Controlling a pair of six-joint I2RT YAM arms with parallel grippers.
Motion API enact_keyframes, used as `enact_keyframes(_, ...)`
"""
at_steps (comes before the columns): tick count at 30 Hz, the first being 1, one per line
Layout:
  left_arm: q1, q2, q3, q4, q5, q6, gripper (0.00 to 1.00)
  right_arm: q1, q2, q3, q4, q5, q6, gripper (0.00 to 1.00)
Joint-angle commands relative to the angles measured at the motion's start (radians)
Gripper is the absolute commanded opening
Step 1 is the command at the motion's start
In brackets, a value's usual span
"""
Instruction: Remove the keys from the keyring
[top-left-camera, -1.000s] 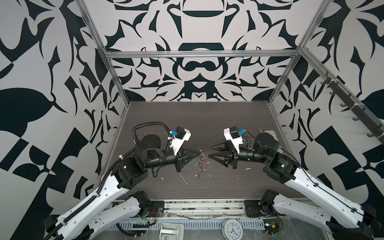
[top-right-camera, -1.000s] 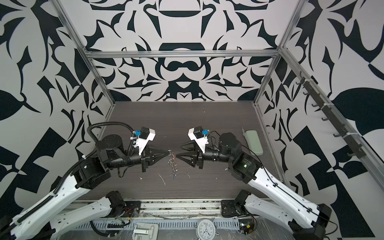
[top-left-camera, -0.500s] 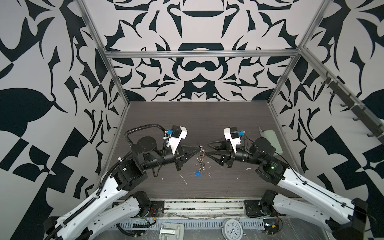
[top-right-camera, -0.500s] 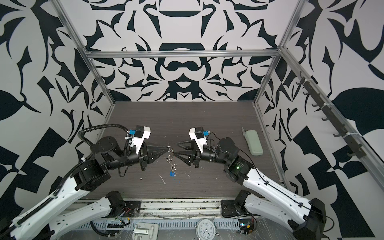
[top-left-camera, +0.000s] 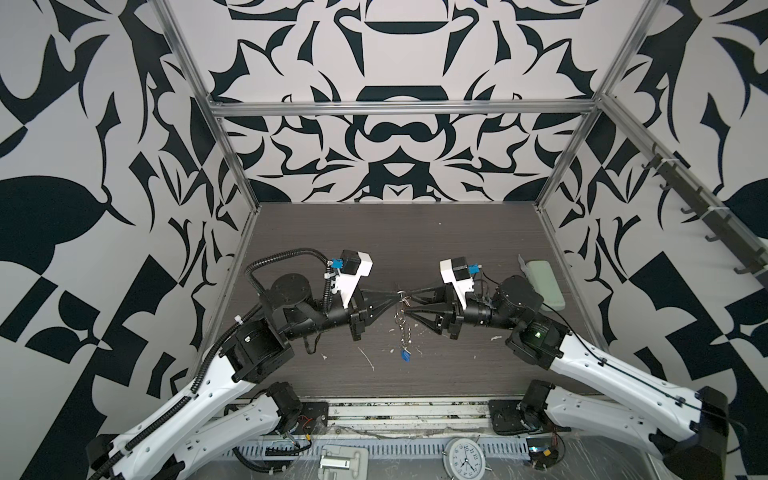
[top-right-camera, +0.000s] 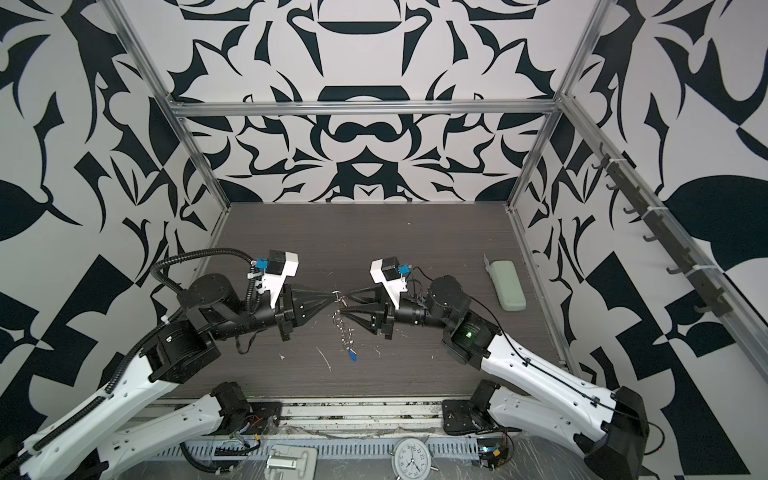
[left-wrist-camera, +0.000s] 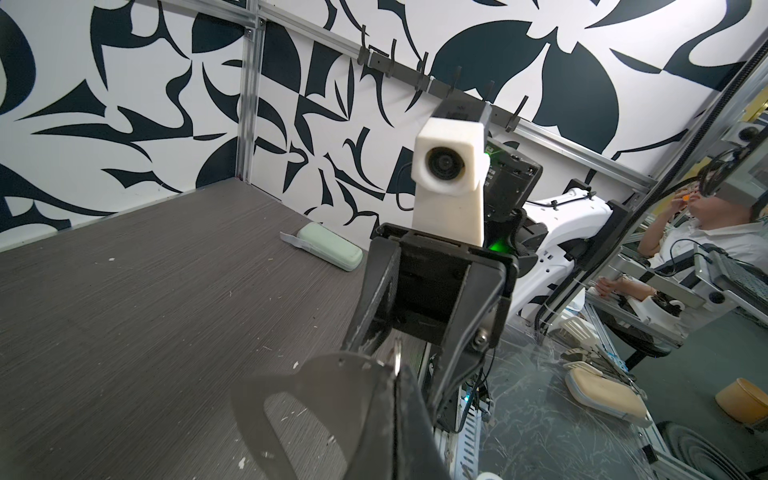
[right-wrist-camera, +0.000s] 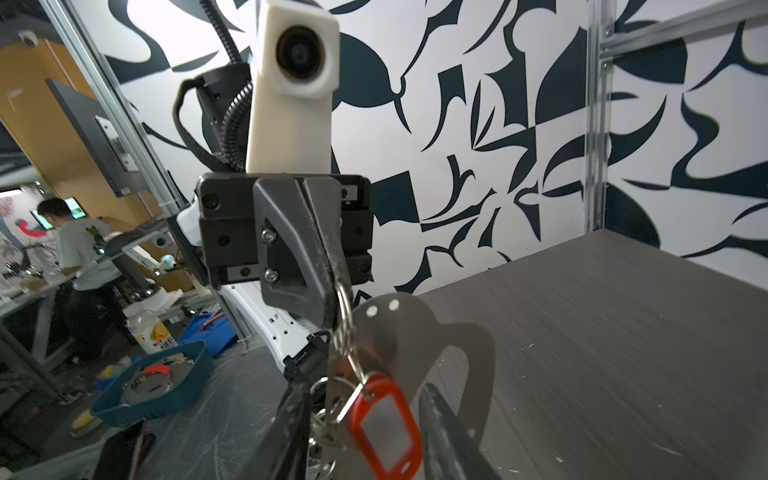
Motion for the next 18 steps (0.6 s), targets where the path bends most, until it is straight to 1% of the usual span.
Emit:
enact_keyframes(1,0.001,-0.015,-0.011,0.048,0.003,-0.004,0.0,0.006,-0.01,0.02,0.024,0.007,-0.014,0.36)
enact_keyframes(7,0.001,-0.018,-0.015,0.051,0.0,-0.007,0.0,0.007,0.0,0.041,-0.026,0.026,-0.044,0.17)
enact_keyframes(10,0.001,-0.025,-0.023,0.059,-0.018,-0.01,0.0,0.022,0.0,0.056,-0.078,0.061,-0.079,0.0)
enact_keyframes(15,0.001,-0.028,-0.035,0.084,-0.078,-0.035,0.0,0.092,0.008,0.117,-0.237,0.164,-0.207,0.0)
enact_keyframes(18,0.001,-0.024,-0.048,0.105,-0.108,-0.057,0.0,0.163,0.028,0.16,-0.328,0.254,-0.295,0.0)
